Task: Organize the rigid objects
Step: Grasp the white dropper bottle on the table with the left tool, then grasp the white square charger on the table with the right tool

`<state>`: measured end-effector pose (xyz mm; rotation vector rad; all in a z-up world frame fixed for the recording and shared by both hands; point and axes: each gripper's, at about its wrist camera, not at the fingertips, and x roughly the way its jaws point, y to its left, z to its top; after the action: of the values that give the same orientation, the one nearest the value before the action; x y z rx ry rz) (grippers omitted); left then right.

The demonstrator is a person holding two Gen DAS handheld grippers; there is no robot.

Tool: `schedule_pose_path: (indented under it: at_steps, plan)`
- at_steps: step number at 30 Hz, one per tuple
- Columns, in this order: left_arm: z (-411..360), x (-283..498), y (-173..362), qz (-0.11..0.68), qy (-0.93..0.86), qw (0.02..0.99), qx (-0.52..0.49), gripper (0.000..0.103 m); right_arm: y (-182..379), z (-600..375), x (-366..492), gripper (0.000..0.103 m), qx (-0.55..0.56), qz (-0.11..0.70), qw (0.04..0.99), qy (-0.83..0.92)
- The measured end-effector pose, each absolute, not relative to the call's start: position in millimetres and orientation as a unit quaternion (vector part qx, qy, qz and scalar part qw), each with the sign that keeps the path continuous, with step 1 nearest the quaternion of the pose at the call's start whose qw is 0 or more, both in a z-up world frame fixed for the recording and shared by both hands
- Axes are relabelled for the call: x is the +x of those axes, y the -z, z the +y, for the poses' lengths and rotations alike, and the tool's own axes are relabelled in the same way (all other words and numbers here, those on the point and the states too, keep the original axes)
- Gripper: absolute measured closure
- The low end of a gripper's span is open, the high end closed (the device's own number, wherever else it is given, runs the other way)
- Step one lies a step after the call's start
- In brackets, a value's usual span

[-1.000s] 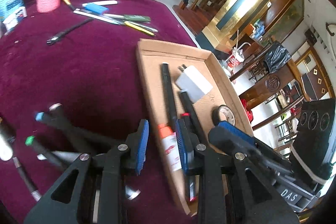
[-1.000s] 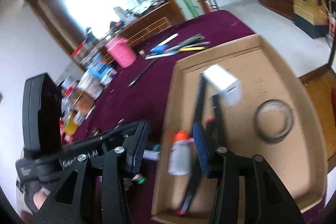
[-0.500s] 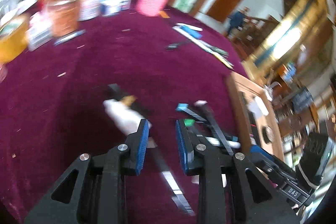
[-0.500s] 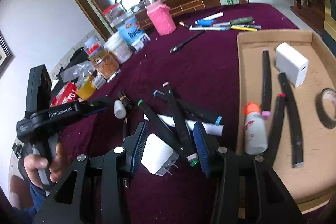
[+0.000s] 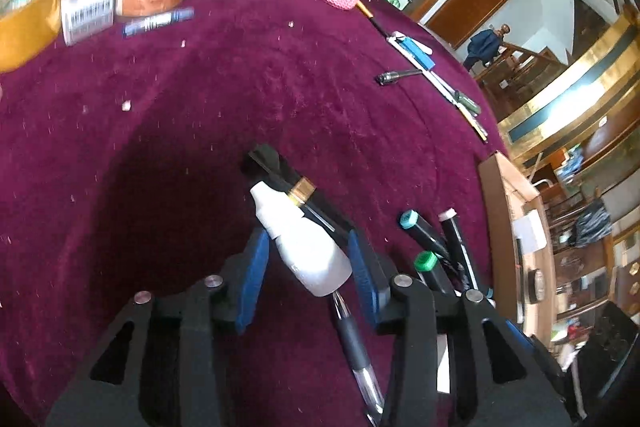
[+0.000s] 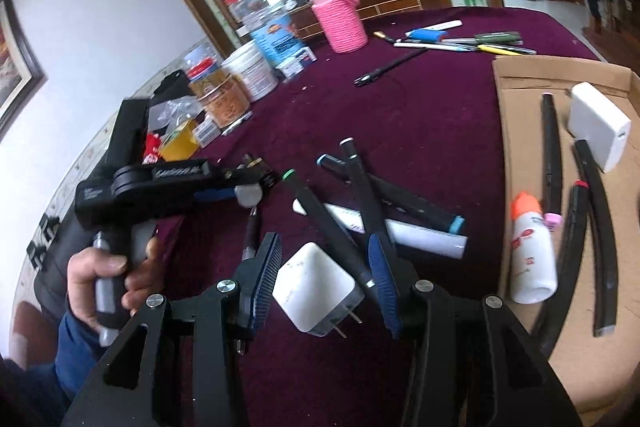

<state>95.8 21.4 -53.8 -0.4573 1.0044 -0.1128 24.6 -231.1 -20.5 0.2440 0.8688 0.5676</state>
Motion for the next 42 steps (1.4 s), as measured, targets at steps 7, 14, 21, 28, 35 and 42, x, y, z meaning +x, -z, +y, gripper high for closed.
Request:
schedule_pose_path:
  at_steps: [7, 14, 21, 28, 35, 42]
  plan:
    - [16.4, 93.0, 51.9, 0.472, 0.059, 0.867, -0.149, 0.071, 20.8, -210.4, 14.6, 0.05, 0.072, 0.416, 0.854, -0.304]
    - [20.4, 90.3, 51.8, 0.47, 0.068, 0.867, -0.148, 0.071, 29.9, -203.2, 20.3, 0.044, 0.052, 0.432, 0.849, -0.3]
    - [19.2, 87.6, 50.4, 0.469, 0.069, 0.869, -0.143, 0.071, 33.5, -183.4, 6.4, 0.043, 0.028, 0.448, 0.821, -0.352]
    - [13.7, 87.6, 50.3, 0.463, 0.063, 0.876, -0.121, 0.071, 41.4, -171.5, 5.1, 0.043, -0.024, 0.448, 0.837, -0.314]
    - [6.0, 86.0, 50.2, 0.457, 0.052, 0.883, -0.089, 0.072, 45.3, -151.7, 5.5, 0.051, -0.057, 0.441, 0.848, -0.288]
    - [10.5, 81.8, 48.0, 0.454, 0.057, 0.883, -0.103, 0.073, 41.4, -173.5, 8.1, 0.061, -0.009, 0.435, 0.855, -0.282]
